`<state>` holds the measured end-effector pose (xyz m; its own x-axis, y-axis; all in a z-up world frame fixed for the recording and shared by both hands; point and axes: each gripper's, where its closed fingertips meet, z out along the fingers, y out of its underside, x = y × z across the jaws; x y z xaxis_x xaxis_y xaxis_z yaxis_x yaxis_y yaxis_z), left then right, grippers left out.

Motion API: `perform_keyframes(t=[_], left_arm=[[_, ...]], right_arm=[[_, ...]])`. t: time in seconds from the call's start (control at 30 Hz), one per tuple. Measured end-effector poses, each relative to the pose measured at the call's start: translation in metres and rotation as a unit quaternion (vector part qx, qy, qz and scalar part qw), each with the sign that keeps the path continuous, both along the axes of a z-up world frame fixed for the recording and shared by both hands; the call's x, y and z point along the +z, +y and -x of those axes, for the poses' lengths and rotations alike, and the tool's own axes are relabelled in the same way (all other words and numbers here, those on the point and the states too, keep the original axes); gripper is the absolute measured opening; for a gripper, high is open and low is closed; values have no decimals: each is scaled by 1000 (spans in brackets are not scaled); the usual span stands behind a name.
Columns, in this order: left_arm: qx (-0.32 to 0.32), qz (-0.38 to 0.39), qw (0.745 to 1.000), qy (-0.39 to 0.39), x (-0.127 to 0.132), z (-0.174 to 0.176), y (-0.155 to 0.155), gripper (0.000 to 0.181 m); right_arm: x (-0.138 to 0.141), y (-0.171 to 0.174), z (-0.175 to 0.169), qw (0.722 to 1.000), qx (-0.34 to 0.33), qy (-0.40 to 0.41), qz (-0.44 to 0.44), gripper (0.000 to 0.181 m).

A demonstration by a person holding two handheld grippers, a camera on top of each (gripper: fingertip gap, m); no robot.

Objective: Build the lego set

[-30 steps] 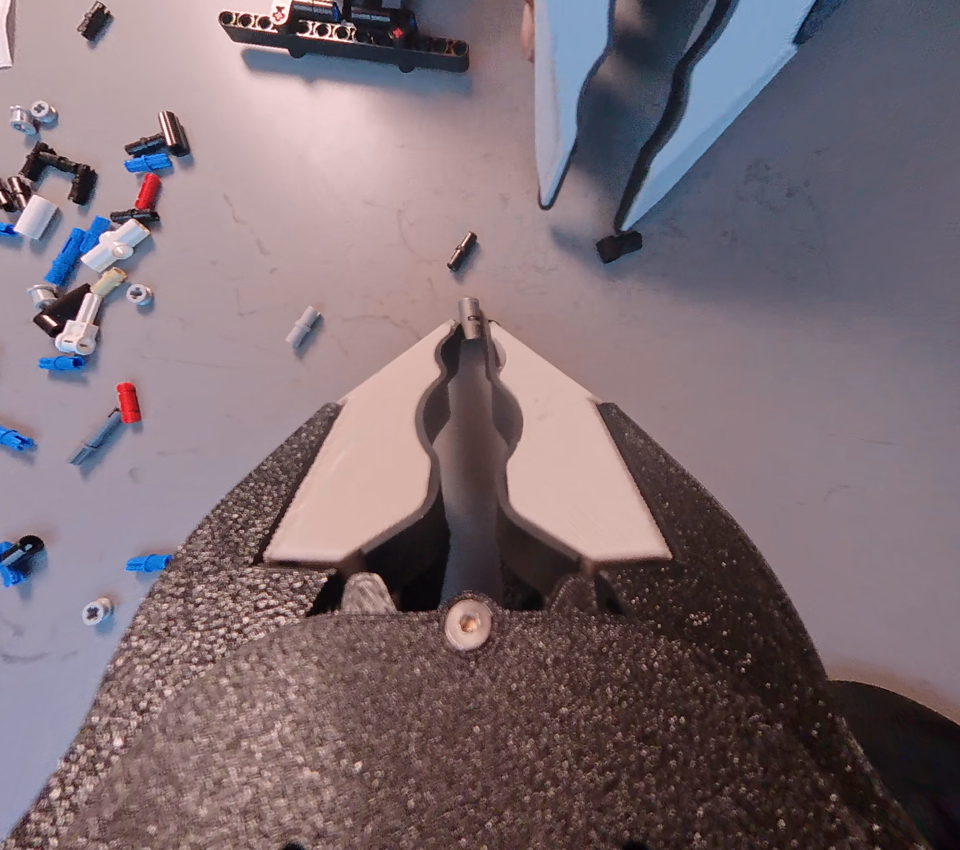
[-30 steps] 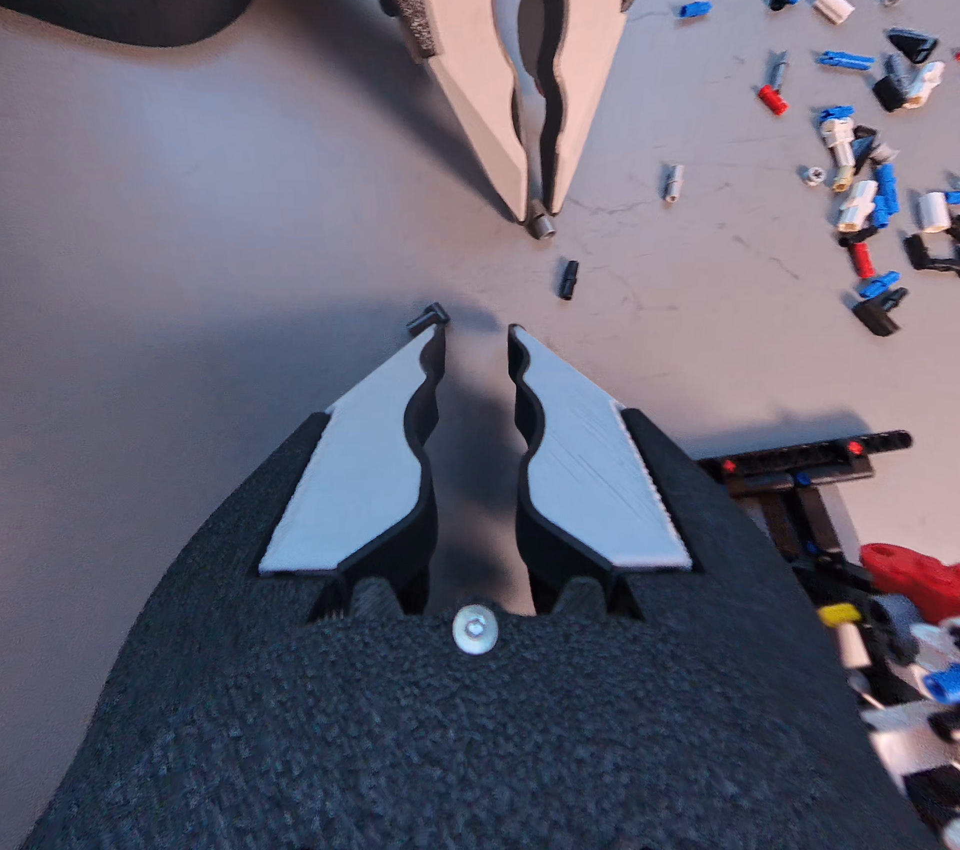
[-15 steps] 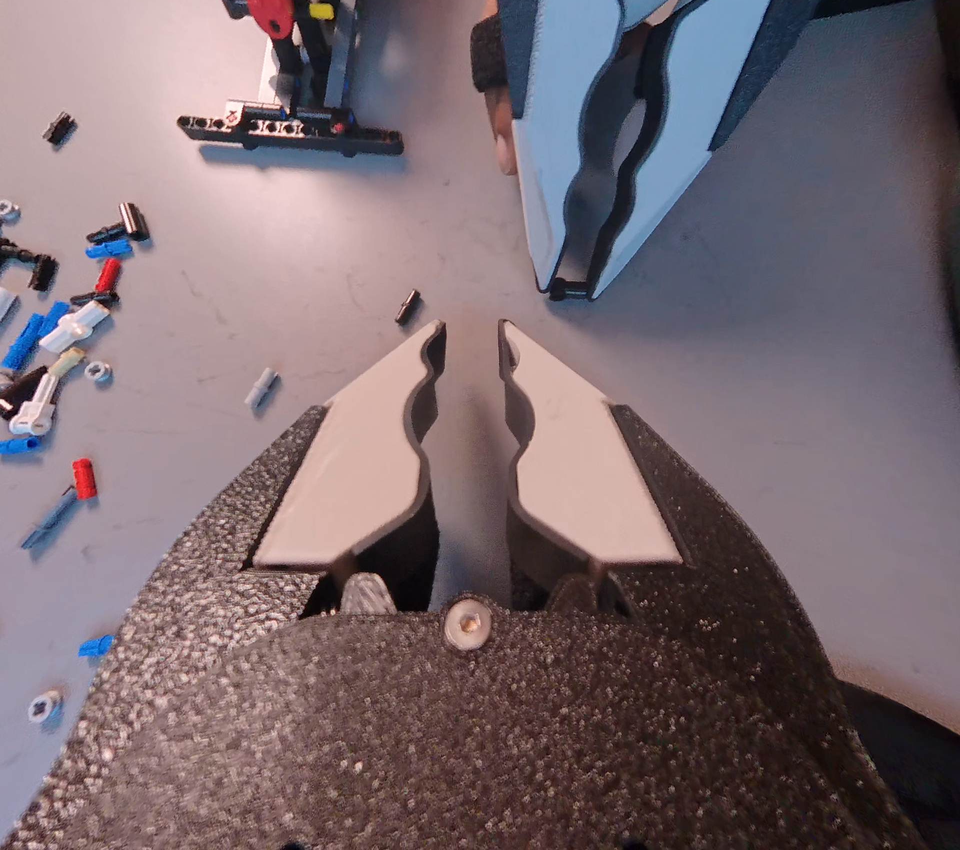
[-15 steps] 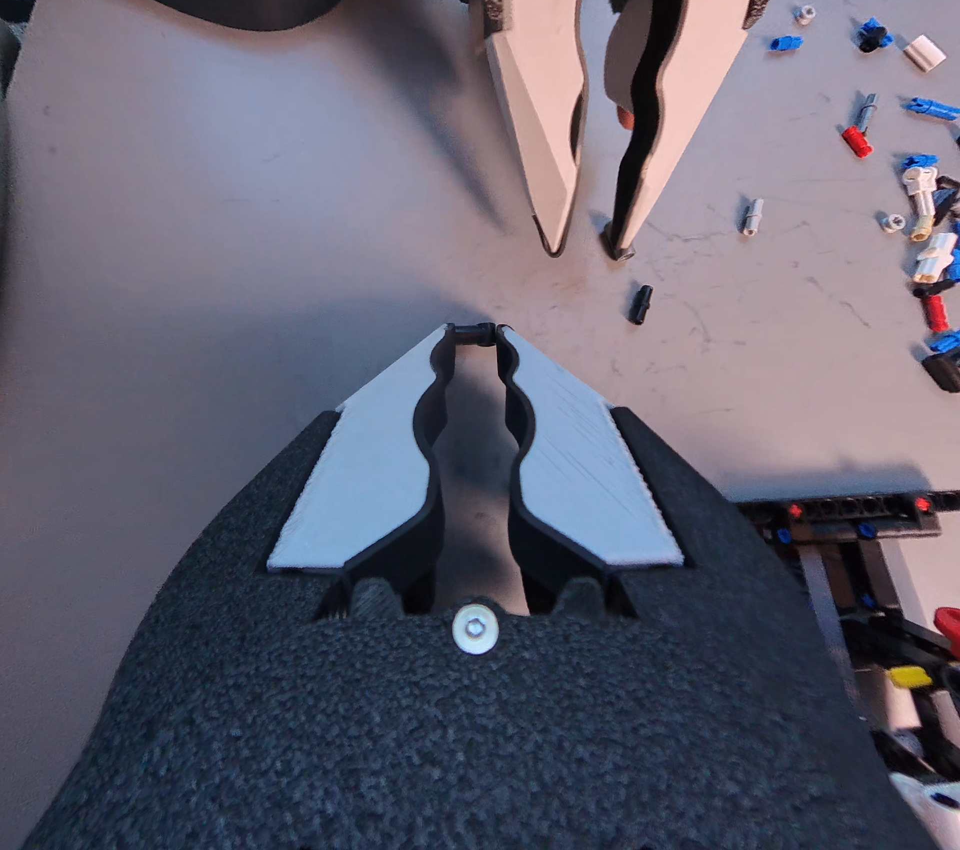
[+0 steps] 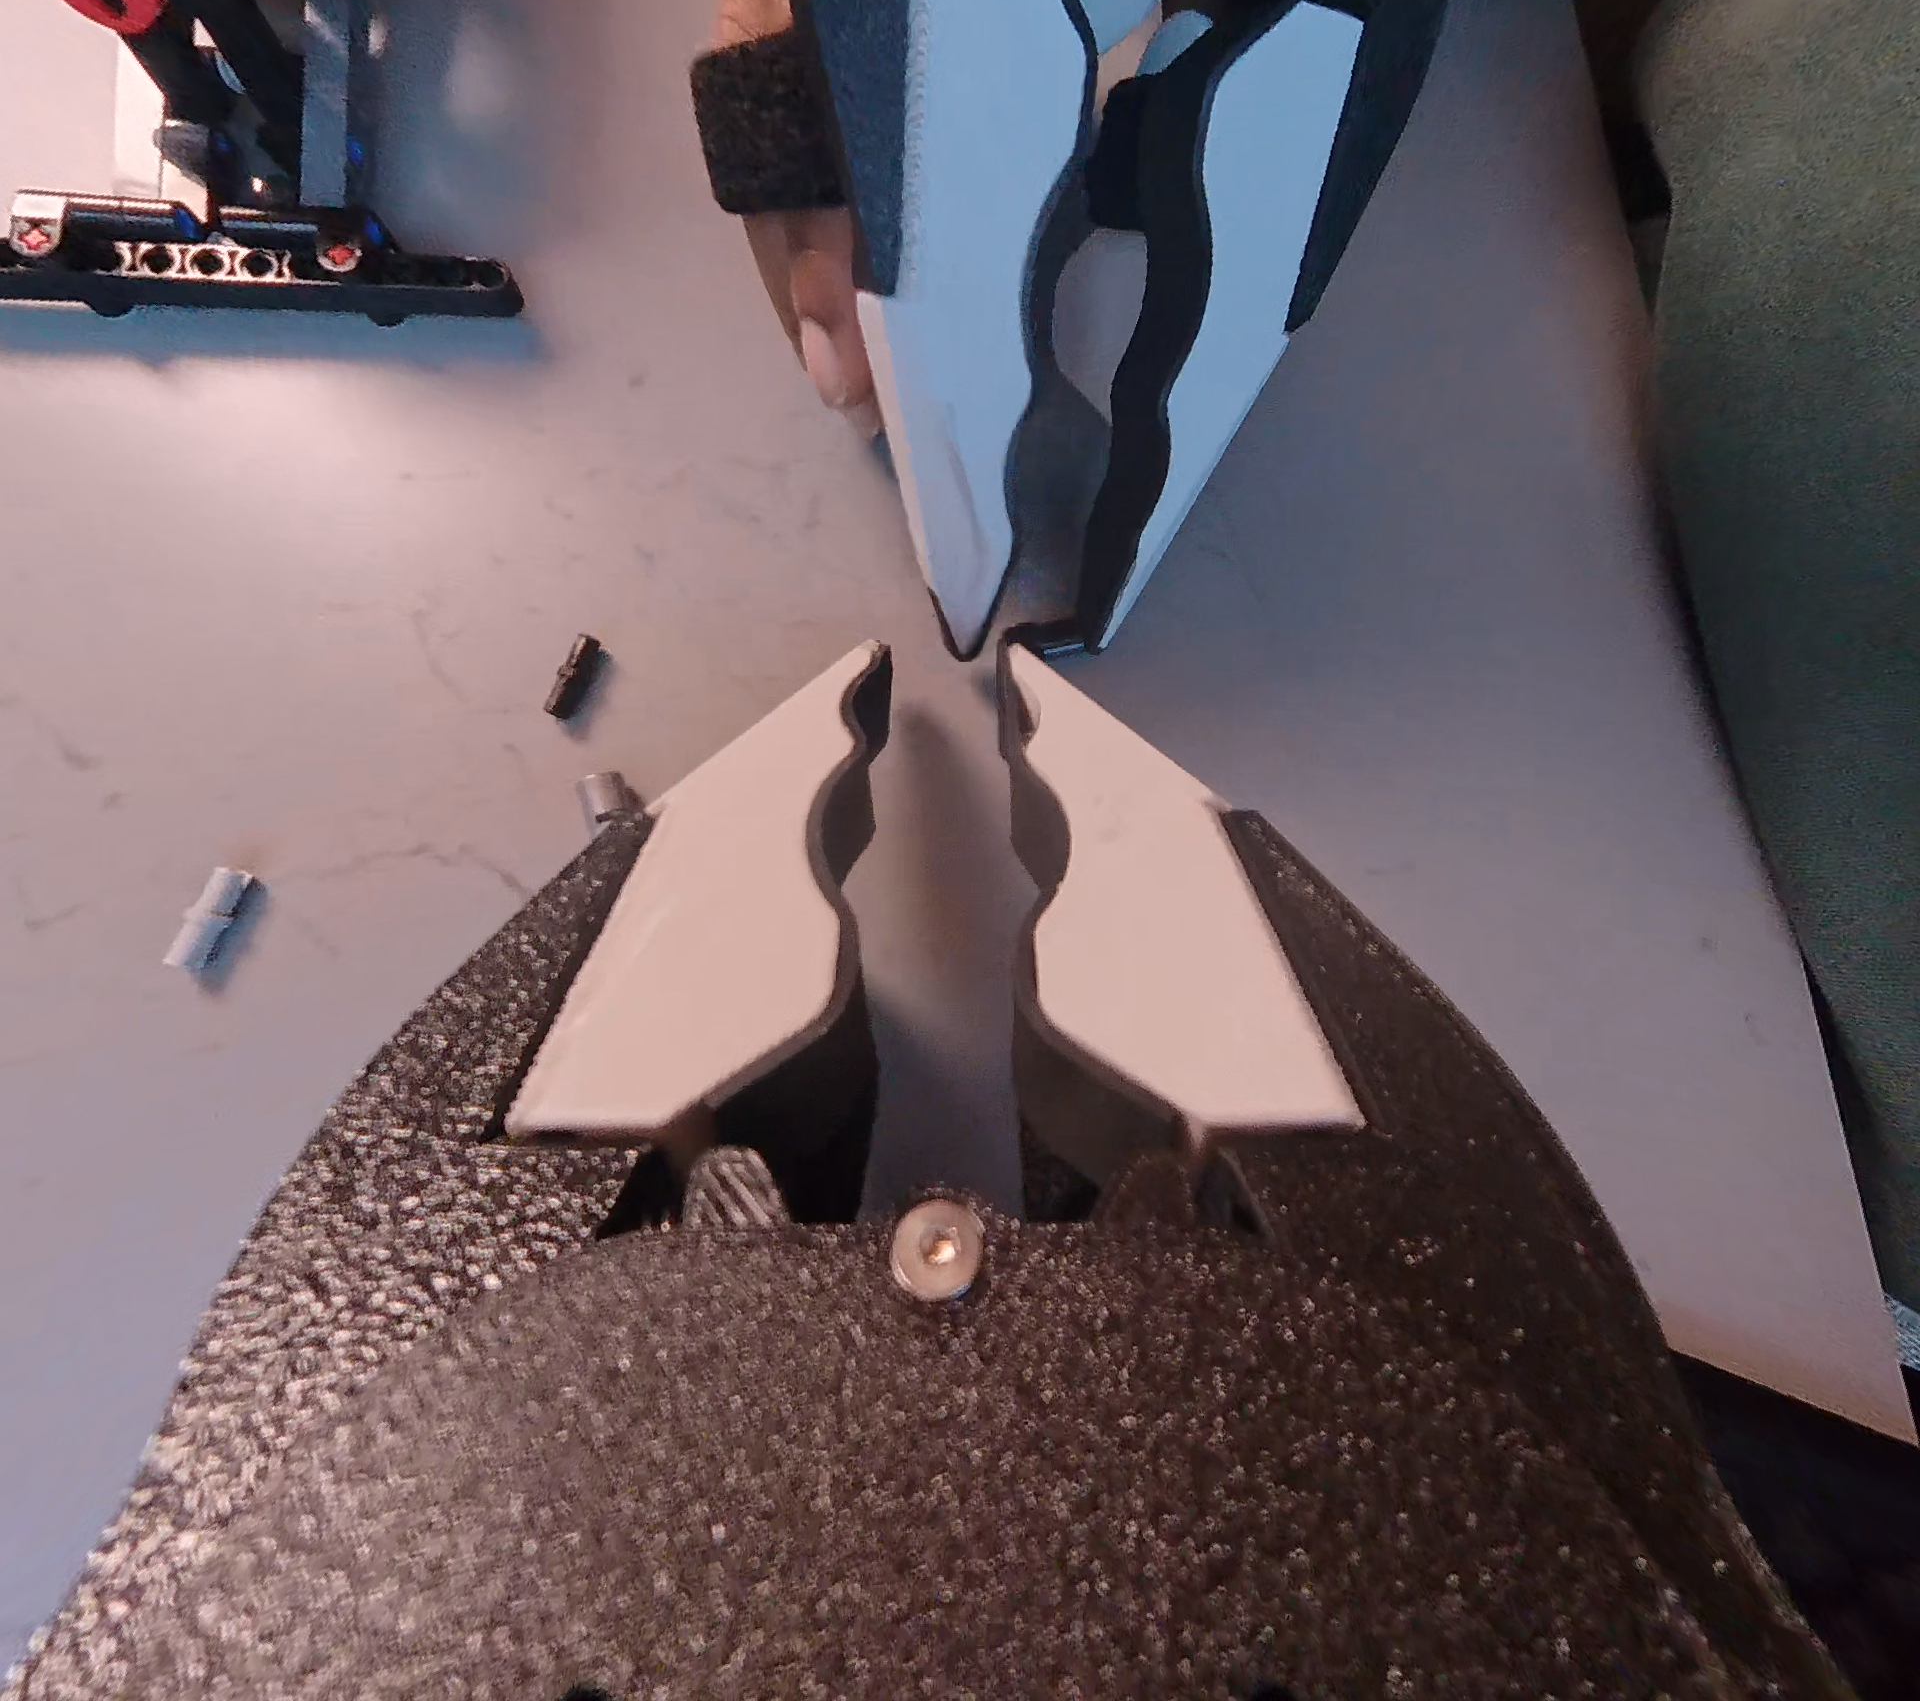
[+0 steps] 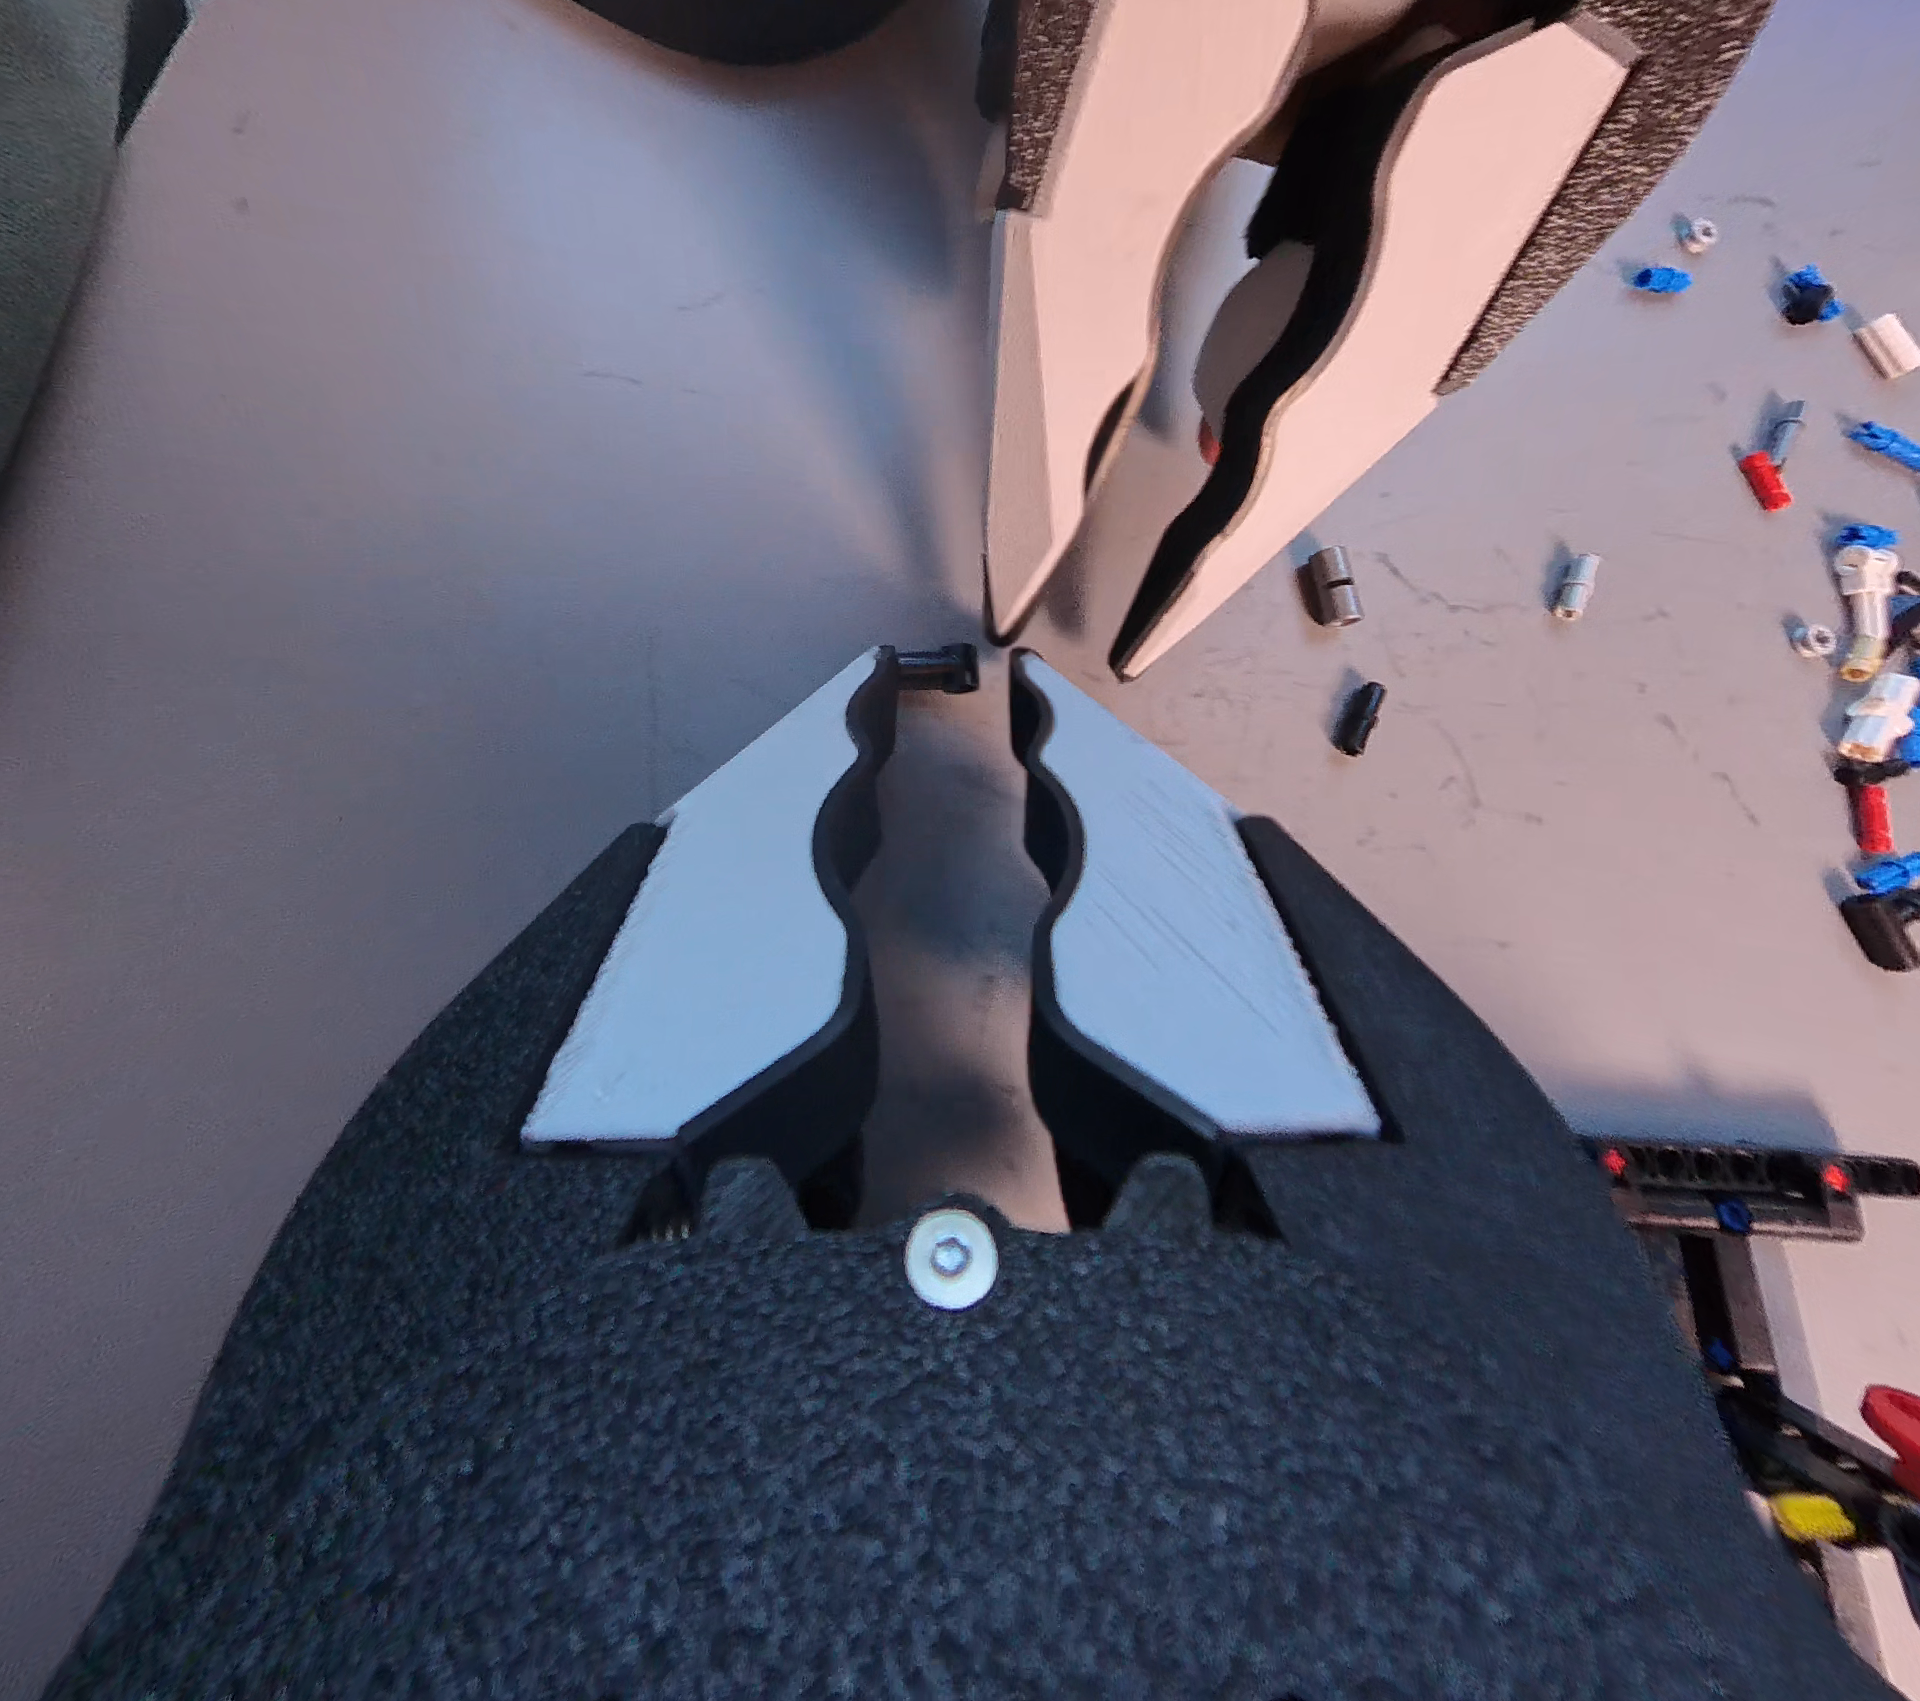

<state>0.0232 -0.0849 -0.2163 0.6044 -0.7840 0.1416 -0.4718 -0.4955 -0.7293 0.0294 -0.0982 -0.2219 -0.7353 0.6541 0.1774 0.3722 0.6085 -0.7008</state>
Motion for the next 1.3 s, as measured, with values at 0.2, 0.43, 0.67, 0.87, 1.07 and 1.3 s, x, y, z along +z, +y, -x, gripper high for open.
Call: perform_keyframes(t=[0.2,0.43,0.67,0.87,1.07,1.3], left_arm=[[-4,12,1000,6,-6,0,-2,20],[-1,10,1000,9,-7,1,-1,21],[-9,-1,1000,19,-7,-6,0,25],[-12,-12,999,39,-9,-7,1,9],[2,-12,999,44,-9,1,3,6],[90,-36,994,40,-1,32,25,13]], right_arm=[[1,16,0,1000,-21,4,-21,31],[2,38,2,998,-59,10,-22,21],[16,71,18,989,-140,43,4,18],[14,79,36,980,-191,55,9,18],[2,72,59,978,-208,16,-6,19],[0,65,59,983,-180,-1,-34,3]])
